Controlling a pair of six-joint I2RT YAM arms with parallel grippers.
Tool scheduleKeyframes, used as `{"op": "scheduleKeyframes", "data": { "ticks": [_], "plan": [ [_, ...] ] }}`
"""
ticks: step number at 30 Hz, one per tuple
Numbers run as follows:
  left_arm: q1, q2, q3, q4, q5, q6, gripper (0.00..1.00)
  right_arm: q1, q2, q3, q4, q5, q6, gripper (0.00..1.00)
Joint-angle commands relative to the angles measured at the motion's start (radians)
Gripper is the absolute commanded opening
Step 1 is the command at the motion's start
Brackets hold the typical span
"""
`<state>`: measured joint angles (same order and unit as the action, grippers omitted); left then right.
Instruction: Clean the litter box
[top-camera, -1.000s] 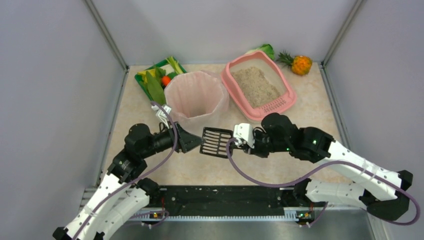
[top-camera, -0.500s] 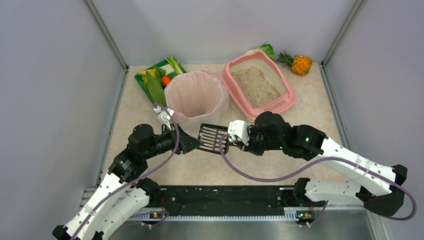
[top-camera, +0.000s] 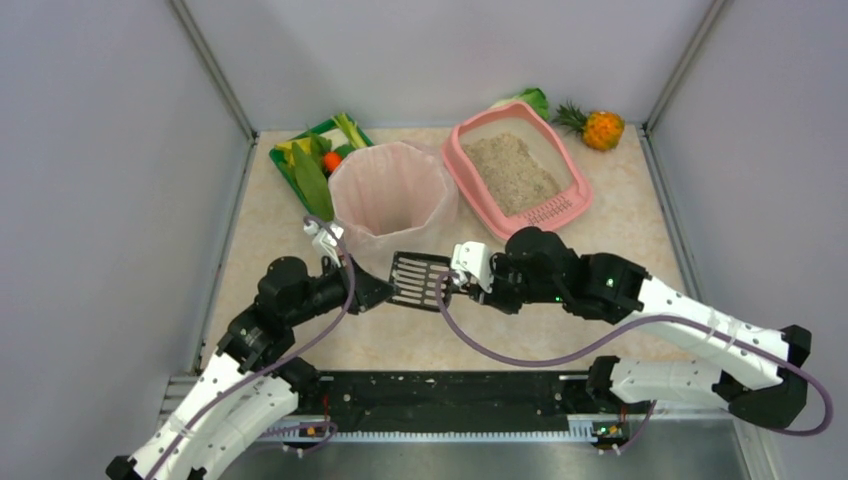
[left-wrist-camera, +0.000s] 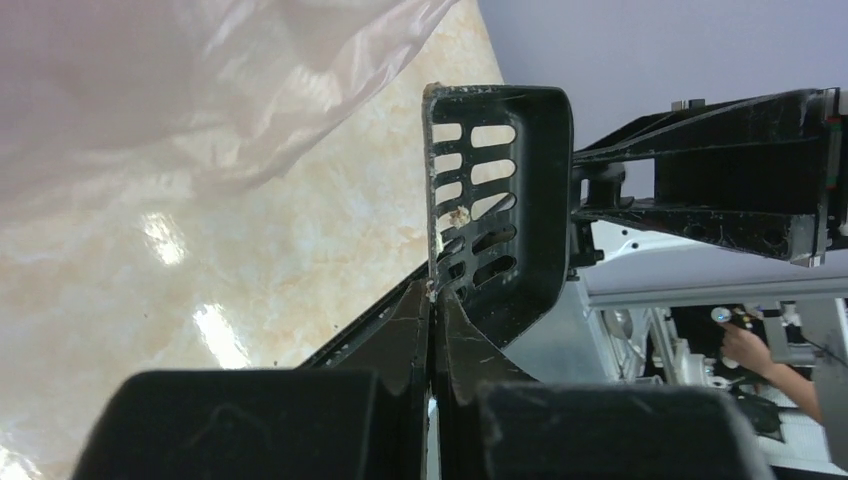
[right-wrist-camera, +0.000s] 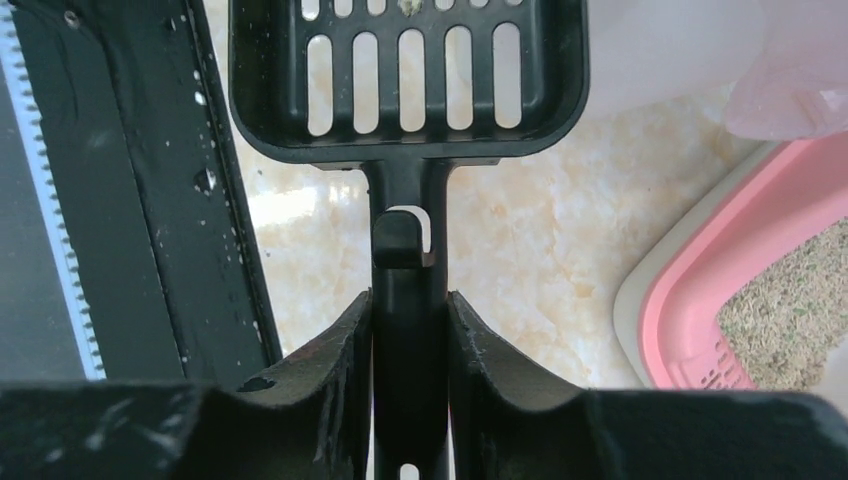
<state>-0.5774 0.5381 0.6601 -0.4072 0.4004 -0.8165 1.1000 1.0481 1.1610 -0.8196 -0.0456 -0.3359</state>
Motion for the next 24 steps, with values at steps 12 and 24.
{"op": "scheduleKeyframes", "data": {
  "ticks": [12, 24],
  "plan": [
    [-0.007, -0.006, -0.019, 0.004, 0.032, -0.137, 0.00, 0.012, -0.214, -0.129, 0.263, -0.066, -0.002, 0.47],
    [-0.006, -0.018, -0.032, 0.060, 0.050, -0.201, 0.00, 0.011, -0.248, -0.173, 0.246, -0.010, -0.007, 0.54]
  ]
}}
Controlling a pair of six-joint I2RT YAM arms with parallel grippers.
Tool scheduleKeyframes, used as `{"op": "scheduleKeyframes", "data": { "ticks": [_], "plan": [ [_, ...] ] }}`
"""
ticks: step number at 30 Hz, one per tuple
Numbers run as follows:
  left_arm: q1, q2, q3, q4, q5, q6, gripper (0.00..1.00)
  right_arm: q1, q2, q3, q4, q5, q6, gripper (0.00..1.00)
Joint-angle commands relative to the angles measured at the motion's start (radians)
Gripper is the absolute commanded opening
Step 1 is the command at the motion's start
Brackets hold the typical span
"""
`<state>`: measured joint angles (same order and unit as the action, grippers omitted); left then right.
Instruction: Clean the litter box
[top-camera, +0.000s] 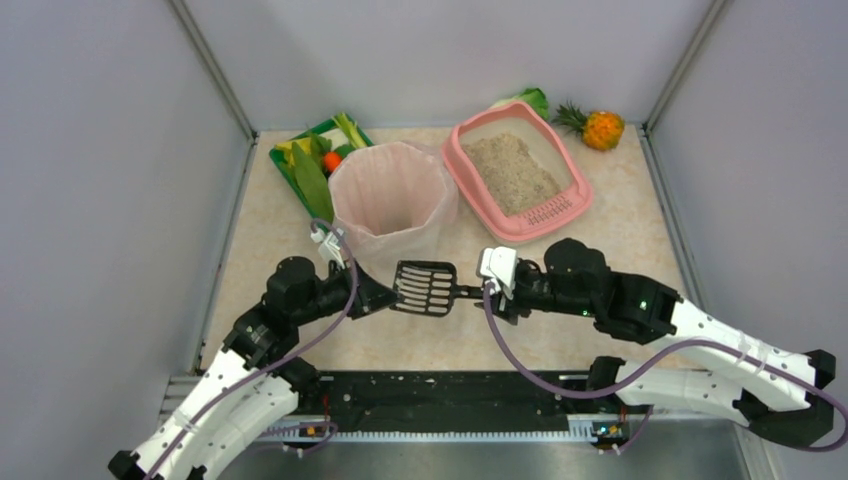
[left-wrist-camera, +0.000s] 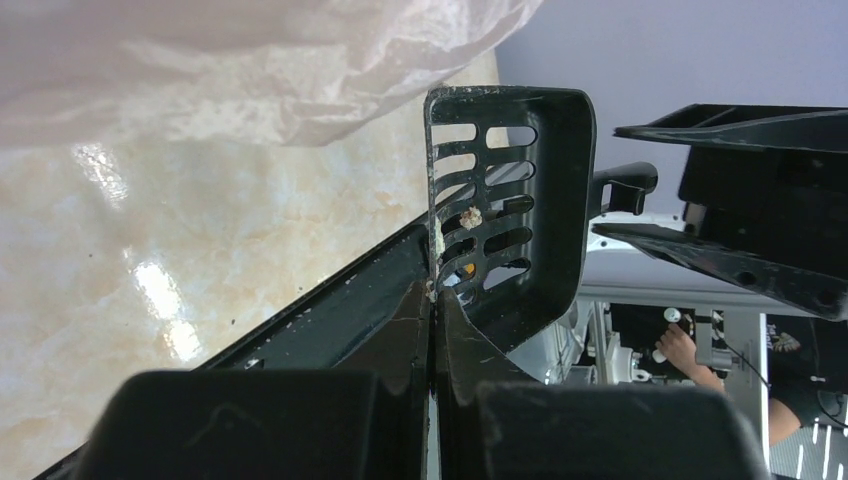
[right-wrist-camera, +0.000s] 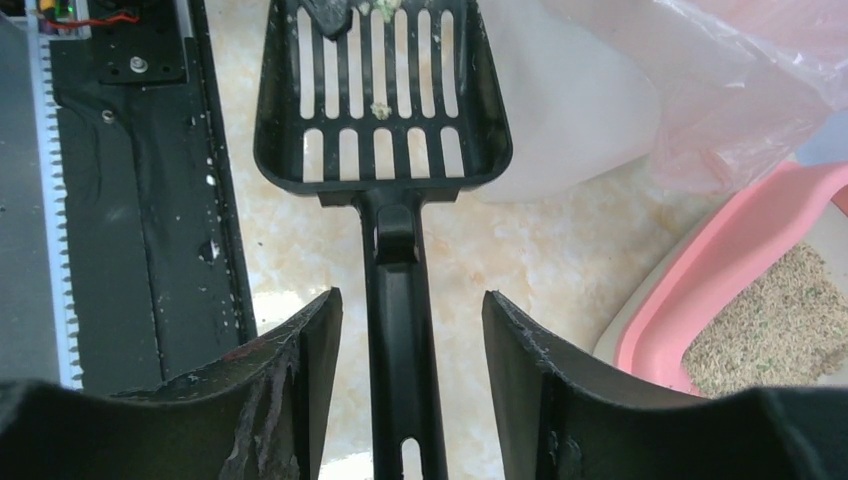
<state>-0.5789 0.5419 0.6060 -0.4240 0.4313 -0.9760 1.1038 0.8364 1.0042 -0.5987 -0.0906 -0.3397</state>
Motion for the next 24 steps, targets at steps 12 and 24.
{"op": "scheduleKeyframes", "data": {
  "ticks": [12, 24],
  "plan": [
    [-0.004, -0.024, 0.020, 0.092, 0.039, -0.048, 0.00, 0.007, -0.041, -0.020, 0.008, 0.018, 0.001, 0.55],
    [-0.005, -0.031, 0.027, 0.084, 0.034, -0.048, 0.00, 0.006, -0.035, -0.002, 0.015, 0.033, -0.004, 0.02]
  ]
}}
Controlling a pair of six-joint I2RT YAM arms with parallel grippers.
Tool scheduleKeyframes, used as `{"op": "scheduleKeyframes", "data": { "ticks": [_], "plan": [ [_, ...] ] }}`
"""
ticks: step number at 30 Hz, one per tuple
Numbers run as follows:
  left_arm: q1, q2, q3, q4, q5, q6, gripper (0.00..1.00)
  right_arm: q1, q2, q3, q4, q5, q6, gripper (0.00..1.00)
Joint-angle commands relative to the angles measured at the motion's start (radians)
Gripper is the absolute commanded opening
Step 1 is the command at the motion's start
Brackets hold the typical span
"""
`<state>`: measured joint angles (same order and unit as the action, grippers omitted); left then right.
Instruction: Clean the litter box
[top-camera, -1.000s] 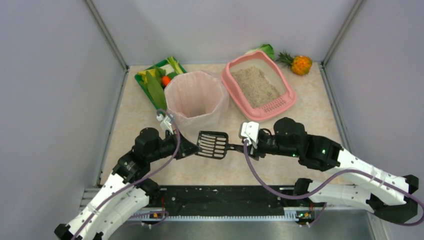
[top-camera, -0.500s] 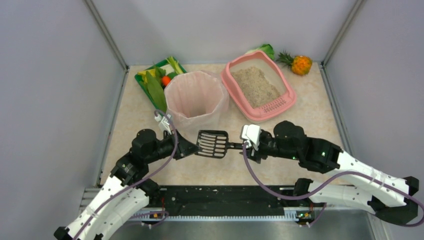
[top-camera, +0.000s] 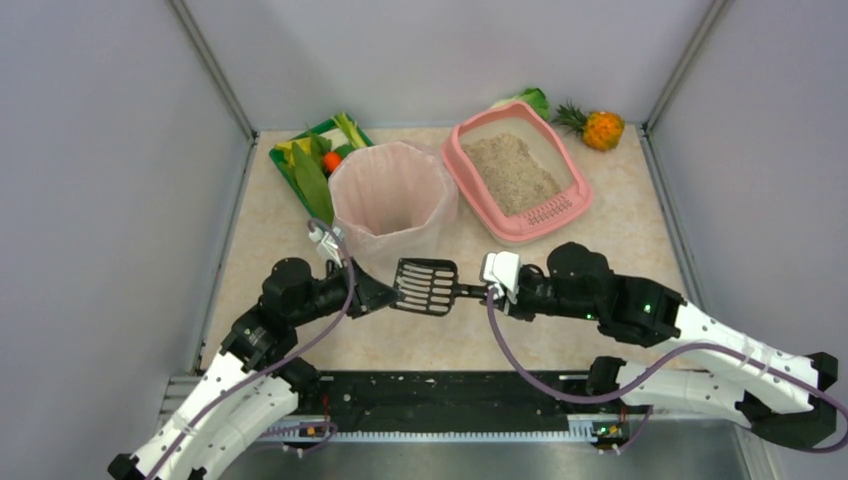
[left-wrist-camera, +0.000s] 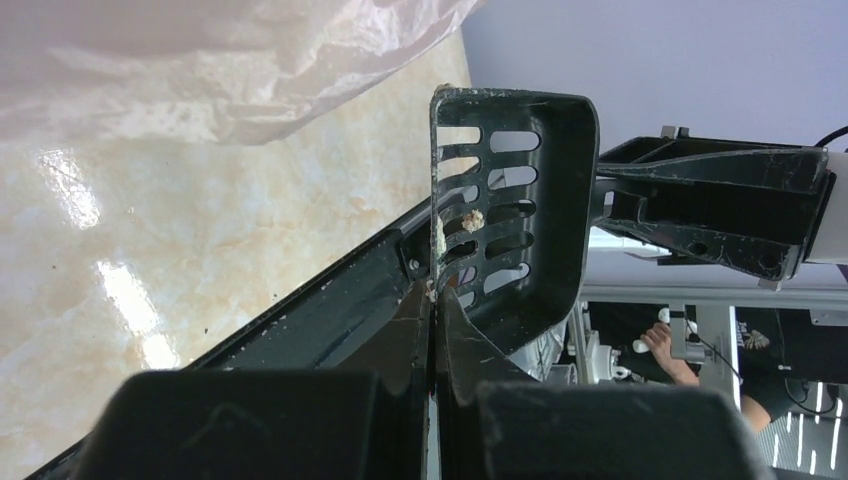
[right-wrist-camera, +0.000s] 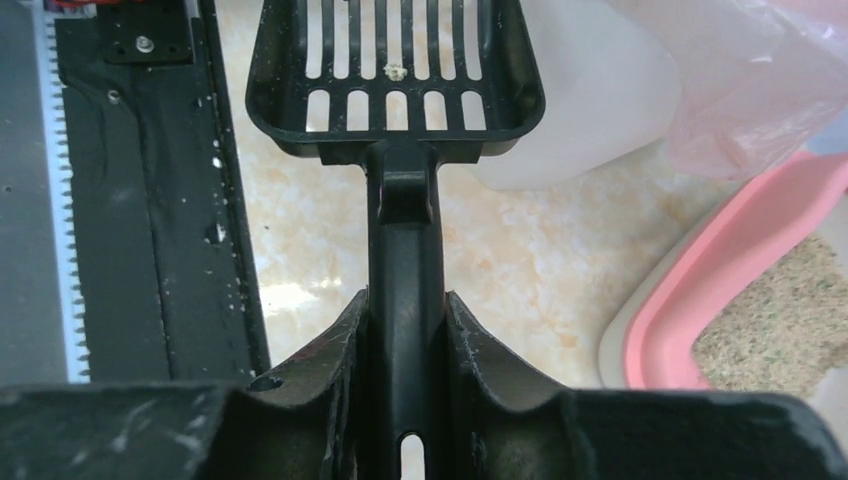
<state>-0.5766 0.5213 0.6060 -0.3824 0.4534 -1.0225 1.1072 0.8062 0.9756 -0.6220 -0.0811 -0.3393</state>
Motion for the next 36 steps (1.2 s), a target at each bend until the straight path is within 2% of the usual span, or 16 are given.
{"op": "scheduleKeyframes", "data": {
  "ticks": [1, 3, 4, 7, 11, 19, 23, 27, 29, 32, 34, 36],
  "plan": [
    [-0.007, -0.011, 0.033, 0.024, -0.008, 0.012, 0.07, 0.003, -0.003, 0.037, 0.028, 0.031, -0.009, 0.00],
    [-0.008, -0.019, 0.052, -0.036, -0.058, 0.048, 0.31, 0.002, -0.003, 0.061, -0.010, 0.050, -0.021, 0.00],
    [-0.007, -0.025, 0.063, -0.073, -0.090, 0.070, 0.39, 0.001, -0.004, 0.074, -0.033, 0.061, -0.026, 0.00],
    [-0.007, -0.049, 0.101, -0.150, -0.172, 0.133, 0.54, -0.003, -0.002, 0.126, -0.123, 0.088, -0.022, 0.00],
    [-0.006, -0.081, 0.135, -0.177, -0.258, 0.196, 0.63, -0.009, -0.036, 0.174, -0.247, 0.156, 0.007, 0.00],
    [-0.007, -0.061, 0.251, -0.208, -0.370, 0.276, 0.71, -0.008, -0.090, 0.287, -0.466, 0.316, 0.137, 0.00],
    [-0.007, -0.043, 0.344, -0.254, -0.474, 0.344, 0.79, -0.008, -0.070, 0.336, -0.501, 0.430, 0.179, 0.00],
    [-0.007, -0.022, 0.421, -0.299, -0.570, 0.420, 0.87, -0.021, 0.030, 0.424, -0.497, 0.506, 0.181, 0.00],
    [-0.007, -0.015, 0.432, -0.291, -0.615, 0.458, 0.90, -0.095, 0.098, 0.457, -0.477, 0.475, 0.146, 0.00],
    [-0.007, 0.007, 0.454, -0.271, -0.670, 0.515, 0.93, -0.399, 0.208, 0.507, -0.434, 0.212, 0.082, 0.00],
    [-0.007, 0.025, 0.476, -0.266, -0.694, 0.550, 0.94, -0.555, 0.289, 0.530, -0.416, 0.106, 0.056, 0.00],
    [-0.006, 0.031, 0.484, -0.265, -0.711, 0.578, 0.94, -0.600, 0.372, 0.559, -0.407, 0.109, 0.033, 0.00]
  ]
}}
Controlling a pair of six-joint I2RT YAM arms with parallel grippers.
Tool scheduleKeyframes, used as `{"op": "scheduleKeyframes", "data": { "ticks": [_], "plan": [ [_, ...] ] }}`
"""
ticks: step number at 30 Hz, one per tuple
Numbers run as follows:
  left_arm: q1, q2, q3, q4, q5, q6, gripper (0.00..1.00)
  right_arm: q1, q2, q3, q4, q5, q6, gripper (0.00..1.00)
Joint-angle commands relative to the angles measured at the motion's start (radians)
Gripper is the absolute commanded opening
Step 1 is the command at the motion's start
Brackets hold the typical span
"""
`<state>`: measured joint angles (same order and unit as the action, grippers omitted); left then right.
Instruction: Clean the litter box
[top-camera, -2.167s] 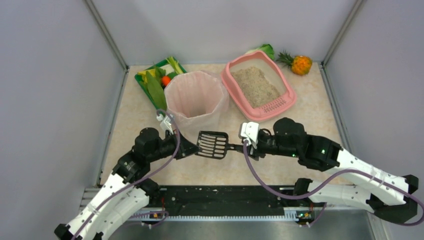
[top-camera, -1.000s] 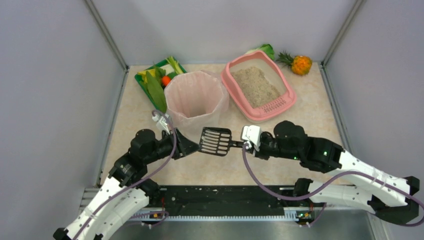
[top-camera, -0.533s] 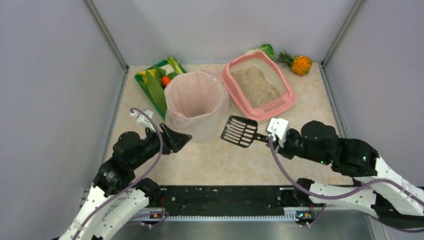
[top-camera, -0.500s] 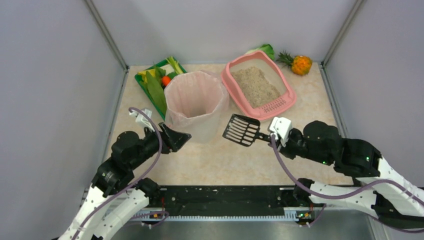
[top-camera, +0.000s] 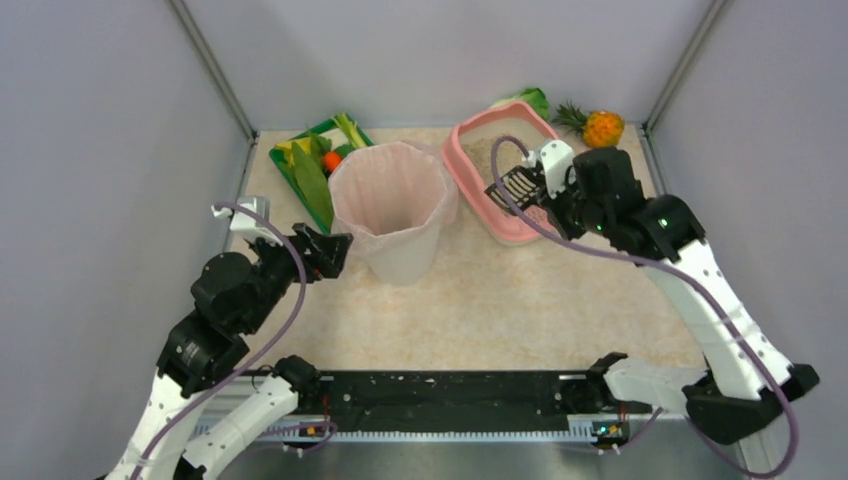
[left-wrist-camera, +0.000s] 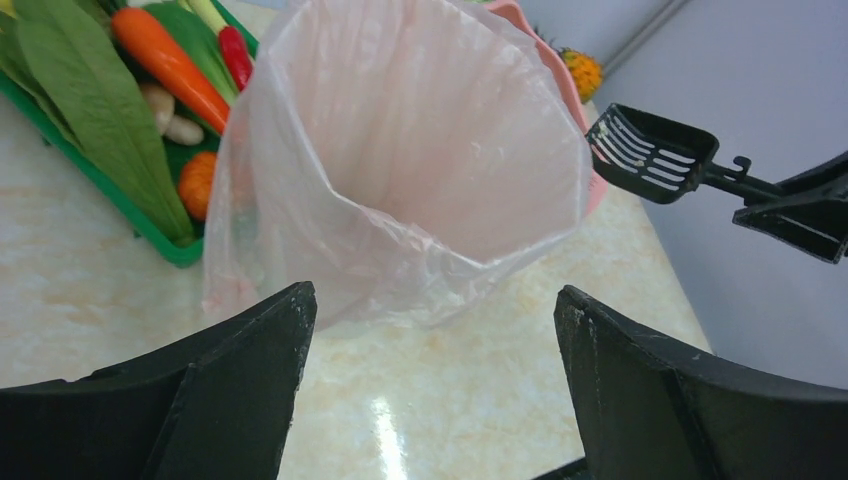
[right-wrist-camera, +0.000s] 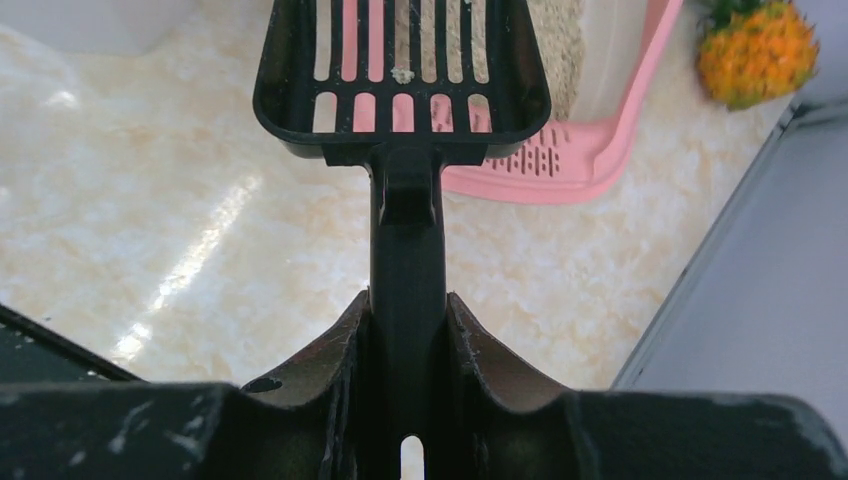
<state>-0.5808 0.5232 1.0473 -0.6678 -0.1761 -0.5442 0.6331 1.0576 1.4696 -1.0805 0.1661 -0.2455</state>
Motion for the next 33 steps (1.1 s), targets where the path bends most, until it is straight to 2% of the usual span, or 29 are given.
{"op": "scheduleKeyframes", "data": {
  "ticks": [1, 6, 10, 15, 18, 22, 28, 33],
  "plan": [
    [-0.003, 0.027, 0.041, 0.020, -0.091, 0.111, 0.95, -0.145, 0.162, 0.084, 0.052, -0.131, -0.071, 0.00],
    [-0.002, -0.013, -0.007, 0.015, -0.170, 0.173, 0.97, -0.272, 0.380, 0.232, 0.032, -0.148, -0.101, 0.00],
    [-0.002, -0.006, -0.002, -0.024, -0.241, 0.204, 0.97, -0.368, 0.597, 0.472, -0.095, -0.188, -0.147, 0.00],
    [-0.003, 0.008, 0.007, -0.032, -0.307, 0.223, 0.97, -0.428, 0.817, 0.665, -0.170, -0.185, -0.181, 0.00],
    [-0.003, 0.026, 0.021, -0.017, -0.354, 0.230, 0.97, -0.433, 0.906, 0.723, -0.197, -0.139, -0.214, 0.00],
    [-0.003, 0.056, 0.038, -0.013, -0.393, 0.237, 0.97, -0.445, 0.954, 0.731, -0.231, -0.110, -0.246, 0.00],
    [-0.003, 0.086, 0.016, 0.074, -0.408, 0.239, 0.96, -0.464, 0.889, 0.618, -0.245, -0.129, -0.330, 0.00],
    [-0.002, 0.128, 0.023, 0.101, -0.383, 0.244, 0.96, -0.466, 0.896, 0.610, -0.268, -0.133, -0.349, 0.00]
  ]
}}
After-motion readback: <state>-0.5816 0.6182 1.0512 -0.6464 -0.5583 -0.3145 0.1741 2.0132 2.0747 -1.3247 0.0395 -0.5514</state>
